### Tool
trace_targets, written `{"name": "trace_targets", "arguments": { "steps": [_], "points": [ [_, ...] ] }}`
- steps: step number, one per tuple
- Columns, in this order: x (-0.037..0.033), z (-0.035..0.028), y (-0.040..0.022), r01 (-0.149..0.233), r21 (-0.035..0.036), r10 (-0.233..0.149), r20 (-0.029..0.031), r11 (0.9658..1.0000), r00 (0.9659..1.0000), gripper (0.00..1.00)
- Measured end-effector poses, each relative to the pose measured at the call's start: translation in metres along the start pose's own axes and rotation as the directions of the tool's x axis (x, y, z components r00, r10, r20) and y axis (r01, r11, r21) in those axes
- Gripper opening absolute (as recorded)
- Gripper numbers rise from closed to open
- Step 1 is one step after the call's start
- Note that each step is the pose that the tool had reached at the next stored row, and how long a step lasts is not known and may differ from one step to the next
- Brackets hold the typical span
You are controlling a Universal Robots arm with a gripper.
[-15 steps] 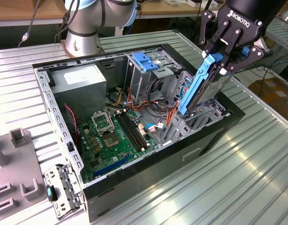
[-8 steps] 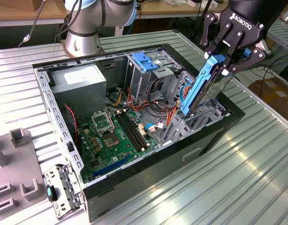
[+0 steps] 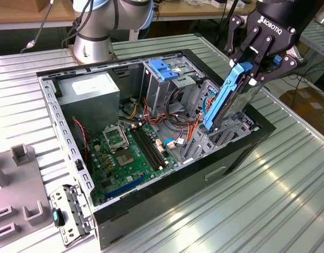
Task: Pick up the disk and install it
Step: 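Insert the disk into the insertion slot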
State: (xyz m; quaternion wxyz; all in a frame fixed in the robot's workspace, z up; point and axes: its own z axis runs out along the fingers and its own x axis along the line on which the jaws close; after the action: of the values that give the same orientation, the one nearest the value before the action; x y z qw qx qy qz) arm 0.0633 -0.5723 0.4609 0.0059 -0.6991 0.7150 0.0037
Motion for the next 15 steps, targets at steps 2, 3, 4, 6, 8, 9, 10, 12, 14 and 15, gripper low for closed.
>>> {"name": "trace_targets", "arguments": {
  "steps": [2,3,4,6,8,9,10,12,14,15],
  "points": [
    [0.0000,0.0012,-0.0002,0.000,0.0000,0.000,0.0000,1.0000,1.0000,0.37],
    [0.0000,0.0018,-0.0002,0.000,0.0000,0.000,0.0001,1.0000,1.0000,0.37],
    [0.0000,0.0022,-0.0002,0.000,0.0000,0.000,0.0001,1.0000,1.0000,0.37],
    [-0.0004,0.0033,-0.0004,0.000,0.0000,0.000,0.0002,1.0000,1.0000,0.37],
    [-0.0033,0.0042,-0.0004,0.000,0.0000,0.000,0.0000,1.0000,1.0000,0.37],
    [-0.0044,0.0045,-0.0004,0.000,0.0000,0.000,0.0001,1.0000,1.0000,0.37],
    [-0.0052,0.0048,-0.0003,0.000,0.0000,0.000,0.0000,1.0000,1.0000,0.37],
    [-0.0055,0.0057,-0.0003,0.000,0.0000,0.000,0.0002,1.0000,1.0000,0.37],
    [-0.0055,0.0077,-0.0003,0.000,0.0000,0.000,0.0000,1.0000,1.0000,0.37],
    [-0.0054,0.0097,-0.0003,0.000,0.0000,0.000,0.0000,1.0000,1.0000,0.37]
  ]
}}
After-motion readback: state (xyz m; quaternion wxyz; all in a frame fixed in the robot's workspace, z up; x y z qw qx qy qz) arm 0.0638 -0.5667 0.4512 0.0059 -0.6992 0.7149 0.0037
